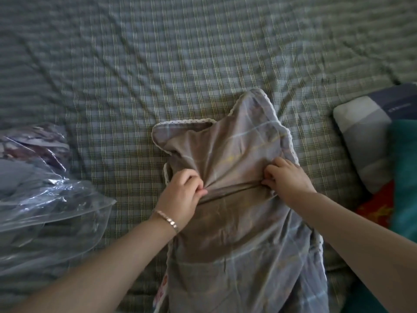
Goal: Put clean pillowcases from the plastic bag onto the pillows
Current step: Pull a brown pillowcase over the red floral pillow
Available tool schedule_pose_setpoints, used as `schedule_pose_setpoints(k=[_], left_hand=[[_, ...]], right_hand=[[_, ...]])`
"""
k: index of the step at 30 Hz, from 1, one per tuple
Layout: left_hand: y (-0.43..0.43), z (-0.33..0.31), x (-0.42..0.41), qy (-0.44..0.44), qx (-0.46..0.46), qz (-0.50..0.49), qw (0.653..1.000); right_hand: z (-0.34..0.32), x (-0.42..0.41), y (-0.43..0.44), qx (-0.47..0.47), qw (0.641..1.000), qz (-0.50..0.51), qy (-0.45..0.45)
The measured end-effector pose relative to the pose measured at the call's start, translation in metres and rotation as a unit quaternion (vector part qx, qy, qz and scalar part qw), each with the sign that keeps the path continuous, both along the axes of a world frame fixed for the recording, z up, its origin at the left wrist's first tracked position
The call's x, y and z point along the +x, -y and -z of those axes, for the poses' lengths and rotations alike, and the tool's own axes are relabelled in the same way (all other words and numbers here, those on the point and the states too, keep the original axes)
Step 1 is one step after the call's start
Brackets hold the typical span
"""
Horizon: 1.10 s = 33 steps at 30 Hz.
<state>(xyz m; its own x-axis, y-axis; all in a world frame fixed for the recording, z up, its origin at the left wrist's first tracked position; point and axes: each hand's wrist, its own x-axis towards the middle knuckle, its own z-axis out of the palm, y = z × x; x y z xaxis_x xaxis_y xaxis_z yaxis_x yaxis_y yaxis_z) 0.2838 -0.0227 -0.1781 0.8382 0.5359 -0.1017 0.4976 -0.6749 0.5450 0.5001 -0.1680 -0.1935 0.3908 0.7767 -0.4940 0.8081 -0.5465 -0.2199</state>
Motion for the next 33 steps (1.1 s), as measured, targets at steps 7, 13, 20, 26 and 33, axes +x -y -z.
schedule_pose_setpoints(k=[7,13,20,26,33], left_hand=[[-0.01,-0.009,-0.003,-0.004,0.006,-0.074,0.997],[0.01,0.003,0.007,-0.079,0.076,0.017,0.994],[-0.001,0.013,-0.008,-0.063,0.034,-0.023,0.997],[0.003,-0.015,-0.046,-0.075,-0.014,-0.057,0.995],[0.003,-0.011,0.006,-0.374,-0.027,-0.102,0.921]], right_hand=[[-0.022,0.004,0.024,0.248,0.968,-0.018,0.025],[-0.023,0.02,0.048,0.272,0.962,0.005,-0.001],[-0.003,0.028,0.039,0.167,0.985,-0.044,-0.016],[0.007,0.023,0.035,0.175,0.968,-0.173,0.056],[0.015,-0.005,0.052,0.185,0.981,-0.027,0.055]])
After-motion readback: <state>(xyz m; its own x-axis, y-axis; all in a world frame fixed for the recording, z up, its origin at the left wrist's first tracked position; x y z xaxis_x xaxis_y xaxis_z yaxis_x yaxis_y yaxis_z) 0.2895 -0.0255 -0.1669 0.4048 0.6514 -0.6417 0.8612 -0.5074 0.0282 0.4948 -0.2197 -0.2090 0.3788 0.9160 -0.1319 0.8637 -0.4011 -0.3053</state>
